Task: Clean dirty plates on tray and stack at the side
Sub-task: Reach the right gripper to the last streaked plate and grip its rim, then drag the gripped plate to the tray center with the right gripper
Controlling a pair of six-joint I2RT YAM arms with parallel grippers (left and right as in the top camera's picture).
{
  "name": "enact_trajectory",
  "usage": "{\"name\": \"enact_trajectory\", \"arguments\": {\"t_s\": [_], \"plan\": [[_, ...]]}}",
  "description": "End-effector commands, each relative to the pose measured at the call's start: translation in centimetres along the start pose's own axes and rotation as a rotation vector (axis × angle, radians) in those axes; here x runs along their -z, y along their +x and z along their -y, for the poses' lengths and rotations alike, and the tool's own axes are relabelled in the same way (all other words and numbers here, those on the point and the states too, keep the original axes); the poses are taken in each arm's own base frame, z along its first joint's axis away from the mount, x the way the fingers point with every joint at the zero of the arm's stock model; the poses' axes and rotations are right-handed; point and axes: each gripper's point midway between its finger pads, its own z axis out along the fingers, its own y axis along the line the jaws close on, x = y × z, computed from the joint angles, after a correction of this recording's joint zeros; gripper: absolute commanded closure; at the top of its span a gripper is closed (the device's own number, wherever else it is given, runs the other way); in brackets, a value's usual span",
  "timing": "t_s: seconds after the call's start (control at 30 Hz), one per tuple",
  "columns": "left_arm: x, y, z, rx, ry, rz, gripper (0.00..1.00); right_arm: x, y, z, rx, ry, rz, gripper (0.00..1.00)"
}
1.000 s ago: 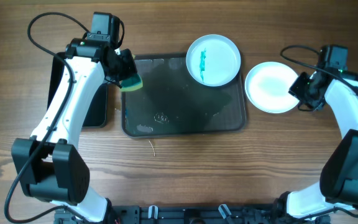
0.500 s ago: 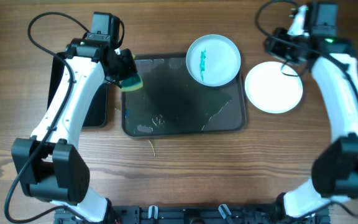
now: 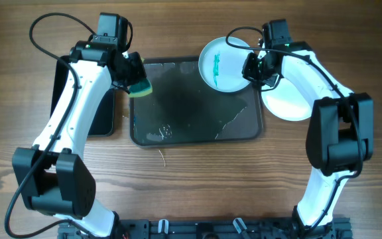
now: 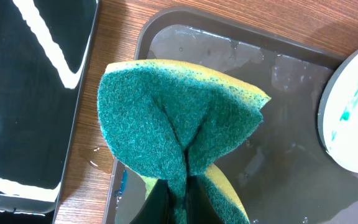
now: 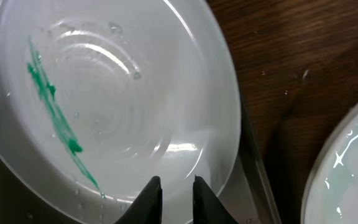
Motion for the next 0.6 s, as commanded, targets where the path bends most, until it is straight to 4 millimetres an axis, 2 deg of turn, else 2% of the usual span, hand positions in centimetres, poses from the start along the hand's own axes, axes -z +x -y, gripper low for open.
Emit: {"name": "enact_trajectory", "arguments": {"t_s": [0.0, 0.57], "plan": [[0.8, -0.6, 0.4, -0.012, 0.021, 0.024, 0.96, -1.3, 0.3, 1.4, -0.044, 0.065, -0.002, 0.83], [0.8, -0.6, 0.4, -0.012, 0.021, 0.024, 0.96, -1.4, 2.1, 2.8, -0.004, 0.121, -0.066, 0.79]]}}
